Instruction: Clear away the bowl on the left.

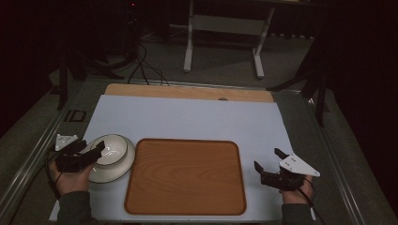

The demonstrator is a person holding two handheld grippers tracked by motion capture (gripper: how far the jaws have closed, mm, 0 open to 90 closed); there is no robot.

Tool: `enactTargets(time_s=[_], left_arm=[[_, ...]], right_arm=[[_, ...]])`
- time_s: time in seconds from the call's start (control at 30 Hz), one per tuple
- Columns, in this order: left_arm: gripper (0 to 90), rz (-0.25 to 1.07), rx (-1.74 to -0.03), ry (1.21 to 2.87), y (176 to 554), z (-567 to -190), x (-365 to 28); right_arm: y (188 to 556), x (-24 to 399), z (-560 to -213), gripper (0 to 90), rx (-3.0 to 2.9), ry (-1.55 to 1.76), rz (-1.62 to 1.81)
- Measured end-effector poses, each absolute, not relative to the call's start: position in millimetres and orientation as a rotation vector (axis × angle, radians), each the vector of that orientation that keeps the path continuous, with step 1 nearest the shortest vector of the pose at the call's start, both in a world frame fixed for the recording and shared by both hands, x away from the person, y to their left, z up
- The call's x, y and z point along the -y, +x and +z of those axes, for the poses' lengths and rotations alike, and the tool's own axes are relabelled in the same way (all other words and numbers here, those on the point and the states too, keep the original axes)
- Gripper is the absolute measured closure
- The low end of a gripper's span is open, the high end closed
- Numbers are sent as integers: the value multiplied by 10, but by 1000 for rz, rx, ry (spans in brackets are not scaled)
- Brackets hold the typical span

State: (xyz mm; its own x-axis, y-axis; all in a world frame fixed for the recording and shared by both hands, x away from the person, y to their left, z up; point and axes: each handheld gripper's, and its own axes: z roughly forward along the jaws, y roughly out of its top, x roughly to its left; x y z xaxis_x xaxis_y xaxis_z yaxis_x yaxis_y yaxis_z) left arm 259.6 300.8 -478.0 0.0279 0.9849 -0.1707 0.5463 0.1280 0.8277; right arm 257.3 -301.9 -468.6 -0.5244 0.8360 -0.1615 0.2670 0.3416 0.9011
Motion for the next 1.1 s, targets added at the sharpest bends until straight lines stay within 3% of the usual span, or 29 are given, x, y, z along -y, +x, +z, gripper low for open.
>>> enactTargets(time_s=[0.57,0.77,1.1], left_arm=[[345,655,-1743,1558,2742,-4907,-3074],[464,588,-1786,1569,2774,-4946,-3101],[586,526,-1838,1578,2802,-5003,-3119]], right_arm=[[2564,3017,-4680,132,-1969,959,1162],[2564,3018,-4680,131,-1968,960,1162],[2566,3015,-4681,131,-1970,956,1161]])
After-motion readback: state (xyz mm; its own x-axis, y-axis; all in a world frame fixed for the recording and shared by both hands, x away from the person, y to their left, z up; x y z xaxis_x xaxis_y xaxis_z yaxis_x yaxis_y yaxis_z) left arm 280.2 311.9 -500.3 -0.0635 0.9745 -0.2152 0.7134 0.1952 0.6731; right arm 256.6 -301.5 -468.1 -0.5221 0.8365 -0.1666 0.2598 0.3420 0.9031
